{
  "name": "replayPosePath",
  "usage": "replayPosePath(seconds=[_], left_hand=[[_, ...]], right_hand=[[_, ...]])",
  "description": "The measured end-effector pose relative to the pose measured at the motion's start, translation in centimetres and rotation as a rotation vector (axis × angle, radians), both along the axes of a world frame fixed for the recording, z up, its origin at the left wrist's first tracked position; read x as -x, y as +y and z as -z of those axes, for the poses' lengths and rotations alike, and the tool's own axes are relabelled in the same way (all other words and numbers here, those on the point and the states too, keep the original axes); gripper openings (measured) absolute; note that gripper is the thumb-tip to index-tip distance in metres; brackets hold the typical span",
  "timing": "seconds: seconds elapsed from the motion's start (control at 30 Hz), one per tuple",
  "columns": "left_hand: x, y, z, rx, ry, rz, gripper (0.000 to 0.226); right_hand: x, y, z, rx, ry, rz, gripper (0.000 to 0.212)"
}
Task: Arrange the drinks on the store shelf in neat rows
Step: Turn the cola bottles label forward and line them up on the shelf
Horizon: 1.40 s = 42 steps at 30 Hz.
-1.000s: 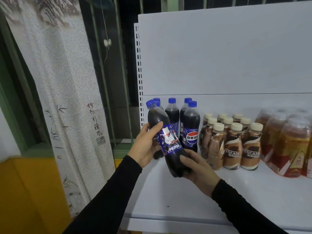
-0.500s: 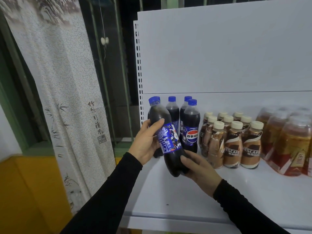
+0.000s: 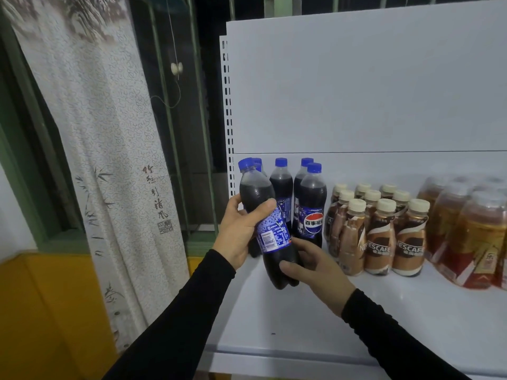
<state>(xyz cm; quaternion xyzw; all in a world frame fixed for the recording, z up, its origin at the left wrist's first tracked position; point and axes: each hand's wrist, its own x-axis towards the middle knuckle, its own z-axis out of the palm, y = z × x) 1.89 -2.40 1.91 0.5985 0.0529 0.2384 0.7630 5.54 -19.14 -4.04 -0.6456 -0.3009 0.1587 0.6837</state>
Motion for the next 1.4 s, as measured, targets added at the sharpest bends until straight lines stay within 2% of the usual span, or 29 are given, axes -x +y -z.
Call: replayPosePath(seconds=[0.13, 0.27, 0.37, 0.5, 0.7, 0.83, 0.9, 1.0, 1.07, 1.13, 1.23, 1.4], left_hand=[[0.4, 0.5, -0.1, 0.018, 0.012, 0.014, 0.038], [0.7, 0.8, -0.2, 0.013, 0.024, 0.033, 0.038], [1.0, 0.8, 0.2, -0.044, 0.032, 0.072, 0.047], [1.1, 0.7, 1.0, -0.112, 0.019, 0.132, 0.075], [0.7, 1.8, 1.0, 0.008, -0.033, 0.060, 0.073], [0.6, 2.5, 0.5, 0.176, -0.040, 0.027, 0.074], [0.7, 2.6, 0.2, 0.263, -0.019, 0.018, 0.069], [1.1, 2.7, 0.0, 0.328, 0.029, 0.064, 0.043], [1.2, 2.8, 0.1, 0.346, 0.062, 0.096, 0.026], [1.2, 2.8, 0.2, 0.375, 0.088, 0.096, 0.019], [1.2, 2.9, 0.4, 0.392, 0.108, 0.080, 0.022], [1.1, 3.2, 0.7, 0.443, 0.094, 0.116, 0.047]], right_hand=[[-0.2, -0.3, 0.1, -0.038, 0.091, -0.073, 0.049], [-0.3, -0.2, 0.0, -0.096, 0.163, -0.105, 0.043], [-0.1, 0.0, -0.1, -0.126, 0.177, -0.113, 0.039], [0.1, 0.3, -0.4, -0.132, 0.167, -0.125, 0.039], [0.3, 0.3, -1.4, -0.113, -0.008, -0.132, 0.043], [0.1, 0.3, -2.2, 0.043, -0.296, -0.126, 0.083], [0.0, 0.7, -2.4, 0.114, -0.426, -0.071, 0.094], [0.2, 1.6, -2.9, 0.132, -0.595, 0.018, 0.091], [0.5, 2.1, -3.2, 0.110, -0.636, 0.062, 0.087], [0.7, 2.4, -3.5, 0.094, -0.638, 0.079, 0.084], [1.0, 2.7, -3.9, 0.093, -0.639, 0.075, 0.081], [1.1, 3.1, -4.1, 0.072, -0.630, 0.069, 0.076]])
